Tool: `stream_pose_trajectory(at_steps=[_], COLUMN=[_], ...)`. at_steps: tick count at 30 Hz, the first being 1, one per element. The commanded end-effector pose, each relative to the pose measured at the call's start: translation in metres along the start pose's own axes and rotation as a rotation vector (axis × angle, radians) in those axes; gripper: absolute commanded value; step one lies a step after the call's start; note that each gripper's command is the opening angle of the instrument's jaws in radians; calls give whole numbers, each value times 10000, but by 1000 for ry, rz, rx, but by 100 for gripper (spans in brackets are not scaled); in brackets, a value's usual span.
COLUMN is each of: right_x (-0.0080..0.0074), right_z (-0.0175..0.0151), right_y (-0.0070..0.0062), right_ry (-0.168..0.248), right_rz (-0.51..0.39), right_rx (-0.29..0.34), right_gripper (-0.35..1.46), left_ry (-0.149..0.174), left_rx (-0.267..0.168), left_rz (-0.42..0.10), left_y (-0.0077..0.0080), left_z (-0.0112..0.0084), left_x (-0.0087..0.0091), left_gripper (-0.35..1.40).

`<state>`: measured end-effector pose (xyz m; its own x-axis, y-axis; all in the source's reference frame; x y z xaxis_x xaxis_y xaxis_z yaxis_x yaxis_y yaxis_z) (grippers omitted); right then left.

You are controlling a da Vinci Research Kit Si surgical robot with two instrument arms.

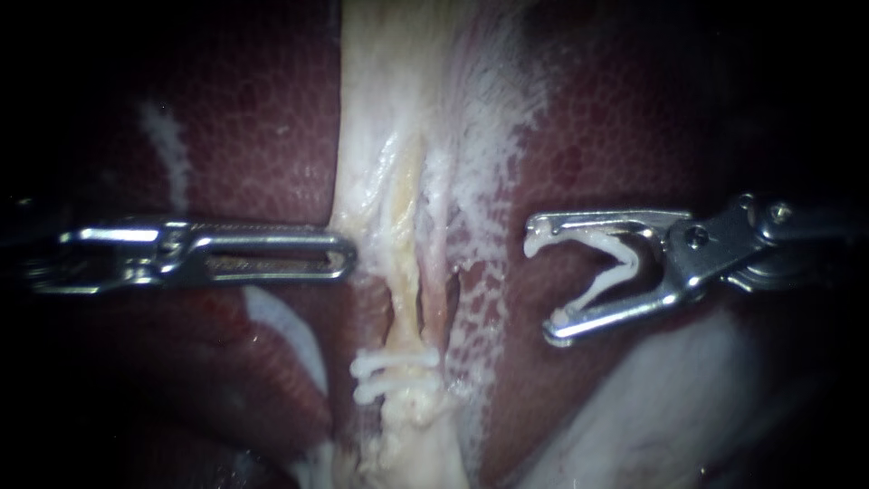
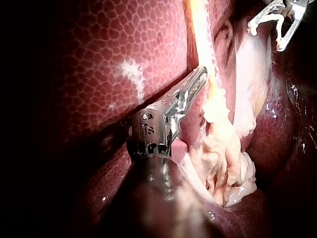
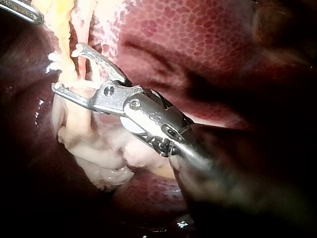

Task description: Clipping third clip left tube

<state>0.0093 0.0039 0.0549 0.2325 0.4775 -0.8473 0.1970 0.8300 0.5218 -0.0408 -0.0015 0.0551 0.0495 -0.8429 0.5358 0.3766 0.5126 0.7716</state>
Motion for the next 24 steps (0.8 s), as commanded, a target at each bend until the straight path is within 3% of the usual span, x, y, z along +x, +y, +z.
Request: stream_pose_trajectory(at_steps=[1,10,17,24], right_x=[0,-18,-49,-63], right_z=[0,17,58,94], right_y=[0,0,2,5], right_ry=[0,-3,0,2], right_rz=[0,-12,31,49], right_rx=[0,-3,23,38], right_gripper=[60,60,60,60], left_ry=[0,4,-18,-24], left_rx=[0,9,0,-1], left_rz=[0,-10,-34,-31], left_y=[0,0,-7,-19], left_z=[0,-14,-44,-50], left_x=[0,-18,-46,-50], left_gripper=[-35,-35,-35,-35])
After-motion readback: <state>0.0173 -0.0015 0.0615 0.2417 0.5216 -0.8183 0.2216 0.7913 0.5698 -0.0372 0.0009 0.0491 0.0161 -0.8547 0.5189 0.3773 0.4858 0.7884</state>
